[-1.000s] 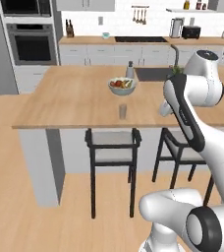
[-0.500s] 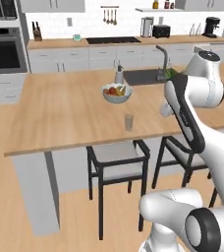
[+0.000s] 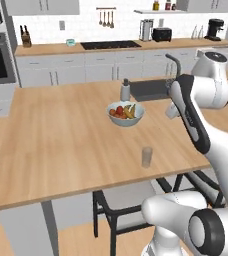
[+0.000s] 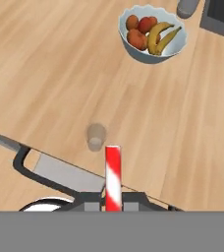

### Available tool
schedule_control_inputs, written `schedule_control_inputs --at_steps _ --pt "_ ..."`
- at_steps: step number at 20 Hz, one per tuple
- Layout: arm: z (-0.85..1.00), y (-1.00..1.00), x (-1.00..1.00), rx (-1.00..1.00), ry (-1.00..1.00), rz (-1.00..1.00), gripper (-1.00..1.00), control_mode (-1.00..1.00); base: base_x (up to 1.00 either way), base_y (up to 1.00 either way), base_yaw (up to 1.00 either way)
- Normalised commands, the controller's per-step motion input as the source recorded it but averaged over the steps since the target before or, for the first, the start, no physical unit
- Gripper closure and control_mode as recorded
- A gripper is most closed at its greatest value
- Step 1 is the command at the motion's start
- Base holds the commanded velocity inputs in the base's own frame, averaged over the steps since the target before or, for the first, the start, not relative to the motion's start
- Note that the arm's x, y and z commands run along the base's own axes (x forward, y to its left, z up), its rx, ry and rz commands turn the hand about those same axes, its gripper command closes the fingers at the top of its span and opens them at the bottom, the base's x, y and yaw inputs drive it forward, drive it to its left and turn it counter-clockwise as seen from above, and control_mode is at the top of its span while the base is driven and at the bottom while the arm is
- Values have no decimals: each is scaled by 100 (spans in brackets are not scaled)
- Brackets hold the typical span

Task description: Take a straw from the drawer in front and place it inside the glass cup on the dining counter.

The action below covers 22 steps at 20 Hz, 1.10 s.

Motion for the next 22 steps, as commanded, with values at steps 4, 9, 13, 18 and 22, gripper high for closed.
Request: schedule_control_inputs --at_steps 4,9,13,18,22 --pt "0 0 0 0 0 0 100 100 100 0 20" --pt "0 0 30 4 0 15 100 -100 58 0 22" --pt "23 0 23 20 -3 34 100 -100 0 0 0" --pt "39 0 -4 32 -13 27 100 -100 0 0 0" --pt "16 0 -4 39 -8 14 100 -100 0 0 0"
